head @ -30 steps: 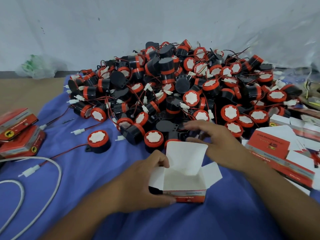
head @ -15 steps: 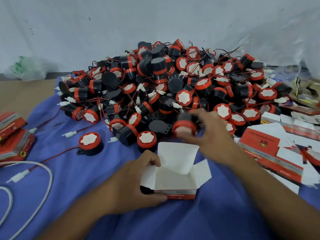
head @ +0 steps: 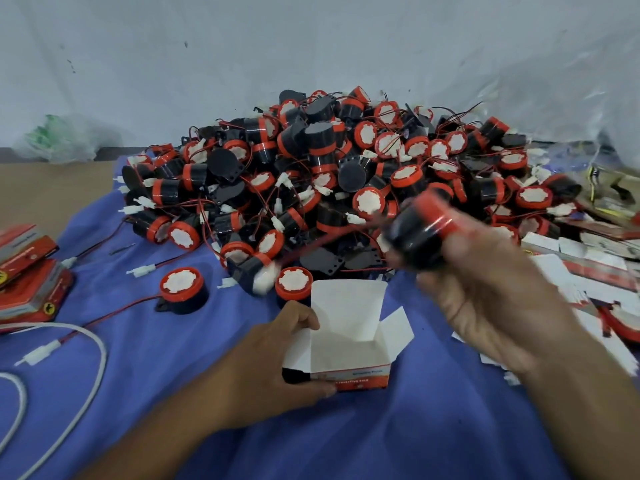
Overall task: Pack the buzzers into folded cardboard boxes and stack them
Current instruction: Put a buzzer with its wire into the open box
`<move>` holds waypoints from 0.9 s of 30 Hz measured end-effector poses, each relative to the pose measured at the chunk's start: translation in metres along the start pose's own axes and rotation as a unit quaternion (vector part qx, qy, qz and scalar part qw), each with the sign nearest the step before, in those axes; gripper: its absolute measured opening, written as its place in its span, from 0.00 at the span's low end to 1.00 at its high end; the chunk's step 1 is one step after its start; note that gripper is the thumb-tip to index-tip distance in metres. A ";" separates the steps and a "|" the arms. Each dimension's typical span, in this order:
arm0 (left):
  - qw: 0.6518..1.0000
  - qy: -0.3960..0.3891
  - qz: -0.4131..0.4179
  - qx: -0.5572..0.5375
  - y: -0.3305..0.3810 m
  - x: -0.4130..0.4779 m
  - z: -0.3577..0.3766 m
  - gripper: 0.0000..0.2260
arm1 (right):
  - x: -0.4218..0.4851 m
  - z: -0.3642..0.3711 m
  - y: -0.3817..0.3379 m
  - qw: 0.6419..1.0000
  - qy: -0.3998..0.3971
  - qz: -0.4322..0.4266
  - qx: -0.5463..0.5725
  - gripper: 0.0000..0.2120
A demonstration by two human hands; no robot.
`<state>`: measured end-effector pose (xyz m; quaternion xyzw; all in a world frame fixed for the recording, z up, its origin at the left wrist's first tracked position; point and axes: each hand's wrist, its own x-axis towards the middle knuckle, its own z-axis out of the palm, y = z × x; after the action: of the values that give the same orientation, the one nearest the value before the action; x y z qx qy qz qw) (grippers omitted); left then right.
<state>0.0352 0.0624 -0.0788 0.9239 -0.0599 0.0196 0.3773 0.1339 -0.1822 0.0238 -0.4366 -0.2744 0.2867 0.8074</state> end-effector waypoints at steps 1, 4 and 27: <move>1.000 0.006 0.000 0.008 0.000 0.000 0.000 0.30 | -0.002 0.001 0.011 0.997 0.017 0.013 -0.074 0.31; 0.999 0.026 0.019 0.006 0.000 0.002 0.001 0.30 | -0.007 0.000 0.035 0.912 0.026 -0.018 -0.410 0.28; 0.975 0.178 0.127 -0.046 0.010 0.005 0.007 0.14 | -0.013 -0.005 0.048 0.610 -0.124 -0.051 -0.781 0.15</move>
<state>0.0385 0.0504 -0.0763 0.8720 -0.1093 0.2291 0.4187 0.1174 -0.1723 -0.0227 -0.8473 -0.5136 -0.0264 0.1324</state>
